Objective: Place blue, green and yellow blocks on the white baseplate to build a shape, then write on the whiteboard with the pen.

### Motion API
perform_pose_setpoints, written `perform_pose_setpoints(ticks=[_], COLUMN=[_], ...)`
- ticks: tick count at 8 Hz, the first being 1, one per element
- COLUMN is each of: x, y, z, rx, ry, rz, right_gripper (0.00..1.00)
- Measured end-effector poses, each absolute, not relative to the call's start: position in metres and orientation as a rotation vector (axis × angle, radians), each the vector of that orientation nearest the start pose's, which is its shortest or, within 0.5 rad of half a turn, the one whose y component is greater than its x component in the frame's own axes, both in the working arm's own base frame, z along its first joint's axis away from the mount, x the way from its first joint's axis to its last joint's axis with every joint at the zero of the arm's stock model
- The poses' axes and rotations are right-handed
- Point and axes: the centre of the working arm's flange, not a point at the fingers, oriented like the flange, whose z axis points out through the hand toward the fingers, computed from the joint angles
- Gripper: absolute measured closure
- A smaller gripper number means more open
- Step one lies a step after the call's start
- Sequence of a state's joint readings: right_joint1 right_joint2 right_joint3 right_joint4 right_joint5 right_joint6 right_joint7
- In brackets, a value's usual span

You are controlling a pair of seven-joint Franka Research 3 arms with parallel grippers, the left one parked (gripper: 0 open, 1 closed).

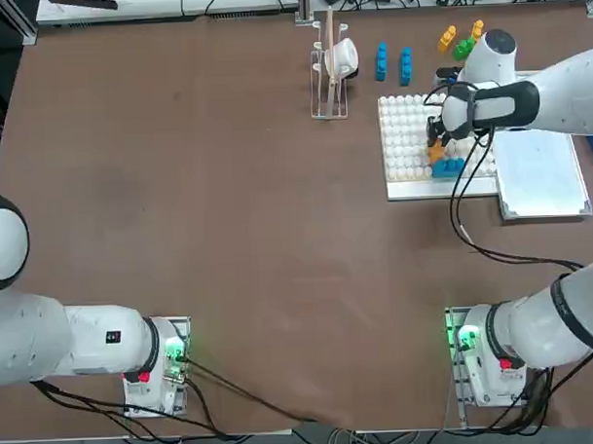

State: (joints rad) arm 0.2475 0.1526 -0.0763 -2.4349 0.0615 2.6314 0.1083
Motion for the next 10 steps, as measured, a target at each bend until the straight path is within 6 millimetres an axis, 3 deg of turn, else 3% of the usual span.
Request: perform_pose_setpoints(ticks=[2, 3, 5, 7, 10], x=[0.503, 0.512, 0.536, 0.568, 0.619], y=[0.088, 0.09, 0.09, 0.072, 0.047], z=[0.264, 0.278, 0.321, 0.357, 0.361], rx=[-3.107, -3.104, -3.101, -3.097, -3.1], ry=[-0.025, -0.025, -0.013, 0.045, 0.126], rz=[-0.117, -0.111, -0.071, -0.099, -0.115], right_gripper=[0.07, 0.0, 0.0, 0.0, 0.0])
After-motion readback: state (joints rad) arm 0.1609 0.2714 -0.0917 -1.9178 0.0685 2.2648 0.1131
